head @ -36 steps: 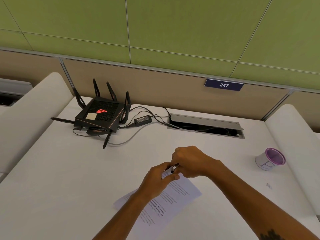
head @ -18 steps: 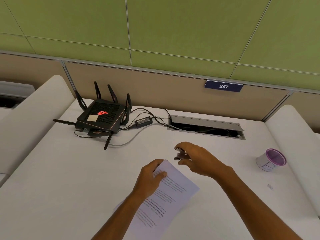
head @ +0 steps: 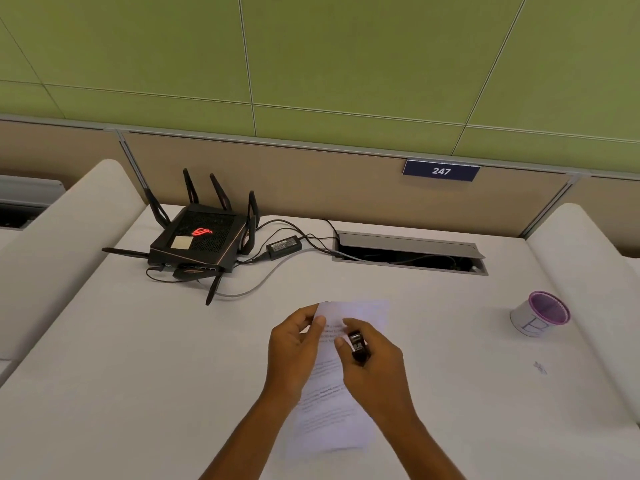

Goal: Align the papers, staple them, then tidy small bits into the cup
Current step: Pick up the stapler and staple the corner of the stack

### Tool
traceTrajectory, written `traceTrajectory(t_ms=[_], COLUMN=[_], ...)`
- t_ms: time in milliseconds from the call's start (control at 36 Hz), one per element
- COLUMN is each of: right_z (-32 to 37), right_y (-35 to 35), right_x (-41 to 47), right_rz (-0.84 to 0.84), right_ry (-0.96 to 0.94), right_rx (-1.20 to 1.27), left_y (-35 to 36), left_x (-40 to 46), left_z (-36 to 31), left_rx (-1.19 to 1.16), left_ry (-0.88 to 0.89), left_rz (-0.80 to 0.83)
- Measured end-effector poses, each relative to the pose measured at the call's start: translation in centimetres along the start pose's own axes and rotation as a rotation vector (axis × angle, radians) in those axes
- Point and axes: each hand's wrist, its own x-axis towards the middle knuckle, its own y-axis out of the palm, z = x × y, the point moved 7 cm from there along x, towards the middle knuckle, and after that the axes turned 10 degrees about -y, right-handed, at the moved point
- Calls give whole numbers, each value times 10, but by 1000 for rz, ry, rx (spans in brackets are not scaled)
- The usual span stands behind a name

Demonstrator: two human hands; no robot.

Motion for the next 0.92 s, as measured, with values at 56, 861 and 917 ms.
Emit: traceTrajectory(t_ms=[56,861,917], right_z=[7,-9,-7], right_y=[1,-16,-14], right_x=[0,0,-1], right_rz=[1,-40,-45], right_ry=[25,423,441], right_rx=[32,796,833], left_y=[2,4,8], left_x=[-5,-73,-74], left_z=[-3,-1,5], left_rx=[-20,498,522], left_ry=[15,390,351], left_rz=[-7,54,107])
